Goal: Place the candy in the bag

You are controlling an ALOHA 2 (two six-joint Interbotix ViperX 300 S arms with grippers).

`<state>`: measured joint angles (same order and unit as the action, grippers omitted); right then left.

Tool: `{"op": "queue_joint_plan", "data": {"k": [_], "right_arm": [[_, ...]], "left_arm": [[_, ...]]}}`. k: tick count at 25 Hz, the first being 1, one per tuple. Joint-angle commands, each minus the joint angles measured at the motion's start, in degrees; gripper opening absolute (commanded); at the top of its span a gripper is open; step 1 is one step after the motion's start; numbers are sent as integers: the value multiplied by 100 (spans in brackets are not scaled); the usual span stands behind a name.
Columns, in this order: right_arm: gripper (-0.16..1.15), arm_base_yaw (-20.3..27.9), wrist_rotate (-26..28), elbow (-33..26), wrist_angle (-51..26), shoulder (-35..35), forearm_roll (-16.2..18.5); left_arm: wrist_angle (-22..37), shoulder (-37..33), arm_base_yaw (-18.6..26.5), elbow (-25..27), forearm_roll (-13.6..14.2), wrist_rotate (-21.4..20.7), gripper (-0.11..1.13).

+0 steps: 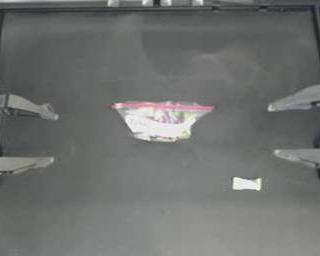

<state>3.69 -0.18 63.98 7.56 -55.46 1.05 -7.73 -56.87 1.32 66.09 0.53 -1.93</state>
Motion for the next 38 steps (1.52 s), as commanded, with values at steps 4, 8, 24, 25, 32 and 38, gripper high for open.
{"op": "queue_joint_plan", "data": {"k": [4, 8, 24, 25, 32, 38], "right_arm": [[99, 598, -9, -1134, -1626, 378, -44], [99, 809, -26, -1661, -2312, 835, -9], [98, 976, -343, -4271, -4412, 3375, 237], [98, 976, -439, -4412, -4518, 3516, 193], [97, 1002, -1063, -5273, -4939, 4447, -387], [97, 1011, -1239, -5871, -5194, 5045, -396]], "left_arm": [[176, 44, 220, -114, 18, 0, 102], [281, 53, 299, -79, 18, 0, 102], [308, 9, 378, 26, 18, 0, 102], [299, 9, 387, 35, 18, 0, 102], [299, -18, 431, 97, 18, 0, 102], [299, -53, 439, 158, 9, 9, 102]]}}
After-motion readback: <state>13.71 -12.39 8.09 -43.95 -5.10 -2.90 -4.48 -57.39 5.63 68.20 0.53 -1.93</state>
